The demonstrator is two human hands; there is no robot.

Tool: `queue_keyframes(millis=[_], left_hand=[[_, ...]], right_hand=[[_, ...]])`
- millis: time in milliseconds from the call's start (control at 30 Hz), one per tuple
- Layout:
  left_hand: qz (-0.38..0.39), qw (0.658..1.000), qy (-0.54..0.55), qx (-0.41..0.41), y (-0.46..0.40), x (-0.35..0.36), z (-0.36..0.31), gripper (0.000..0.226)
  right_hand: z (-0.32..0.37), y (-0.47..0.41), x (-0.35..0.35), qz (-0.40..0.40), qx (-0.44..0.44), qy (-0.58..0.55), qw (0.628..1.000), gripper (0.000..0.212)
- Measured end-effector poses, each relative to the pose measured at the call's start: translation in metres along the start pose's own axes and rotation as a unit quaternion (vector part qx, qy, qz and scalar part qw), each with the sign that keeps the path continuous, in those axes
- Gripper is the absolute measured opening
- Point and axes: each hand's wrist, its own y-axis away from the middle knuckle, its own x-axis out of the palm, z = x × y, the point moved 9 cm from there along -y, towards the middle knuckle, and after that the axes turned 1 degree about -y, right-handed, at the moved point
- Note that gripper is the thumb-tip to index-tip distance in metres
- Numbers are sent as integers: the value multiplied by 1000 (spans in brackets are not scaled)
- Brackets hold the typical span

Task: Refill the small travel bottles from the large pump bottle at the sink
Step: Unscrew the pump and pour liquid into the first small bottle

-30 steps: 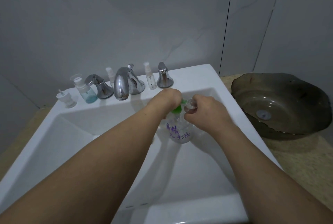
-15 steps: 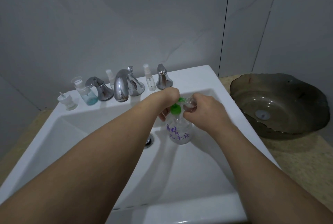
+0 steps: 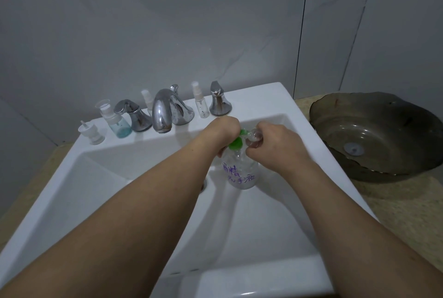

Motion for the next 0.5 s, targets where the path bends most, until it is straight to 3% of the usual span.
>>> queue_keyframes(millis=[300,500], left_hand=[[58,996,52,-43,7,-5,8,42],[43,997,50,-39,12,-5,4,39]], right_hand=[[7,3,-8,-25,-12,-7,1000,27],[6,3,-9,-23,-12,-9,1000,28]])
